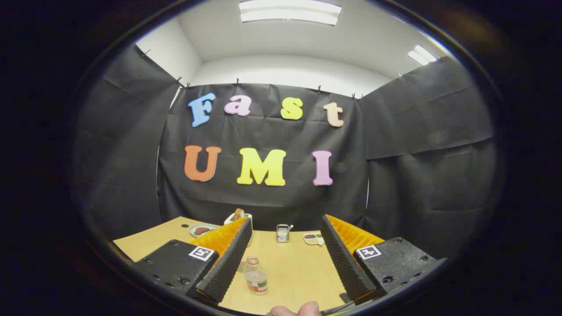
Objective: Take the bottle from table, then pour the juice into the cup, finally place the bottle on the coaster
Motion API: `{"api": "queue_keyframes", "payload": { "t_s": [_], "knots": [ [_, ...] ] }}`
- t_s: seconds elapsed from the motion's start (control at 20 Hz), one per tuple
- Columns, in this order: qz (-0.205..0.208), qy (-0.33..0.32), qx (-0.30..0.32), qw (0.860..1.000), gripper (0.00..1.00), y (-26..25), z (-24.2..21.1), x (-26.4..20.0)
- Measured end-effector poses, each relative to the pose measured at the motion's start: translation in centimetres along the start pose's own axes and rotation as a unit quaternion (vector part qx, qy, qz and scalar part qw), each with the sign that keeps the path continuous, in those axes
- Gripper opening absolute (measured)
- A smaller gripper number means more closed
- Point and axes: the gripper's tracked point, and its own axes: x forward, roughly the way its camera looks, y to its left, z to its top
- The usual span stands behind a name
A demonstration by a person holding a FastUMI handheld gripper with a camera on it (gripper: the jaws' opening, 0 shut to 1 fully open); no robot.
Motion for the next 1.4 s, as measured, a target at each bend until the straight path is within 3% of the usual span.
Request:
{"api": "queue_keyframes", "payload": {
  "t_s": [0.45, 1.4],
  "knots": [
    [-0.017, -0.026, 0.000, 1.000, 1.00, -0.4, 1.4, -0.5],
    [-0.014, -0.017, -0.003, 1.000, 1.00, 0.2, 0.2, -0.4]
  ]
}}
